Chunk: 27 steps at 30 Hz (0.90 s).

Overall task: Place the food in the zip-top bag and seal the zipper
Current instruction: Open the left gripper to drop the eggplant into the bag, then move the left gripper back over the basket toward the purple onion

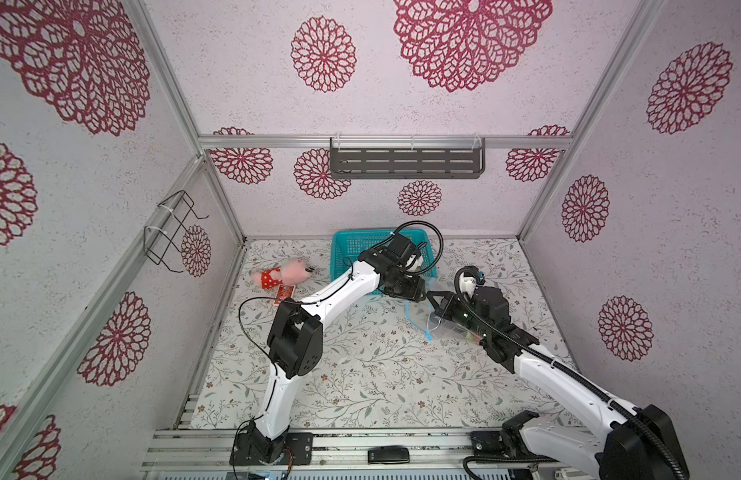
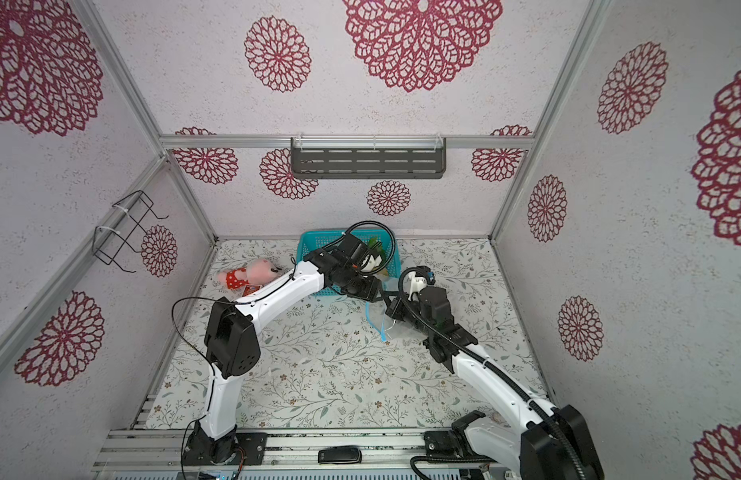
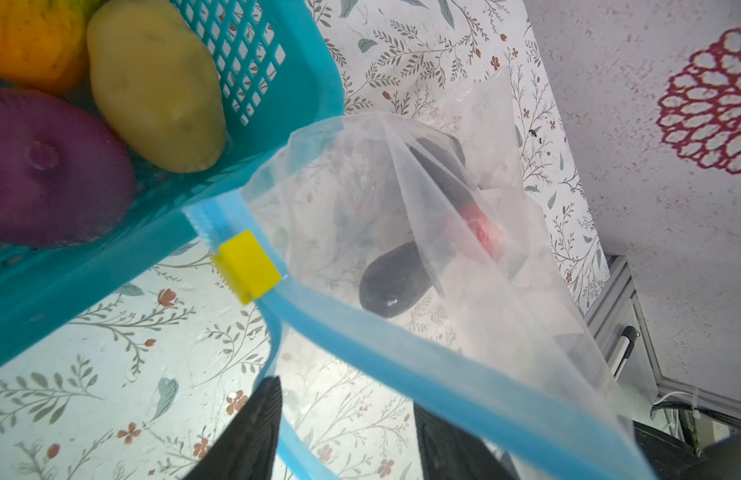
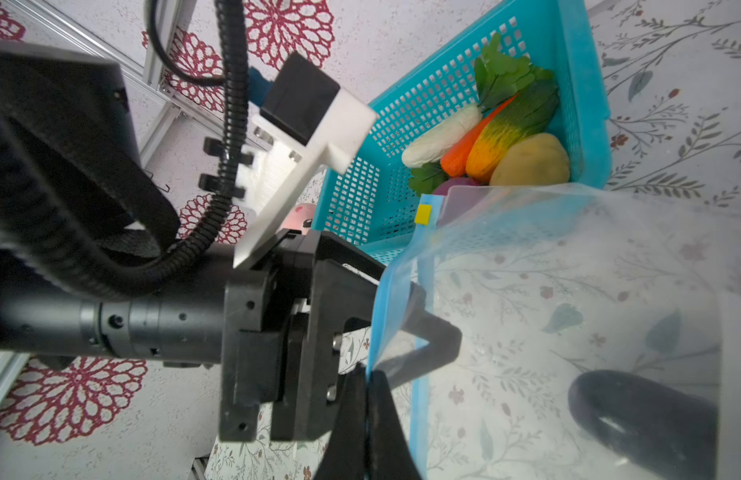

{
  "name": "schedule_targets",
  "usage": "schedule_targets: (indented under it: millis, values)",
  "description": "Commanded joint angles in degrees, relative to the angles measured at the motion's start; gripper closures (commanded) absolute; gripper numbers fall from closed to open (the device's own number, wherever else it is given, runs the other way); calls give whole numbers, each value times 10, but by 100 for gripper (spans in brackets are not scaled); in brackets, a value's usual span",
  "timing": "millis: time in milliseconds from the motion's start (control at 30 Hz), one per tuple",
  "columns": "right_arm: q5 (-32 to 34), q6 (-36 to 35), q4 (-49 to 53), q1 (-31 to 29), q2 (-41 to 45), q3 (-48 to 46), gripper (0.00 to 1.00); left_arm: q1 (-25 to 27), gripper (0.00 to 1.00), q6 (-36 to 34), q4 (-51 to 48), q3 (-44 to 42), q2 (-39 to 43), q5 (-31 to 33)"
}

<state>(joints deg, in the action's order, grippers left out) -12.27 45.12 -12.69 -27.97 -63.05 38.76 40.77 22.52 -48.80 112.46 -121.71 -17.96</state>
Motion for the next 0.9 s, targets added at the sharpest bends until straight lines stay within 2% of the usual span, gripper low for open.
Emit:
schedule_targets:
  millis: [0,367,867]
  values:
    - [2,0,-23,-3,7,5,100,4,44,-12,5,-9,47,25]
    - [6,-3,-18,-3,18,1,100,-46,41,-42,-28,8,69,77]
    - [14,-9,-17,-1,22,-8,100,-91,37,-50,-107,150,-42,119]
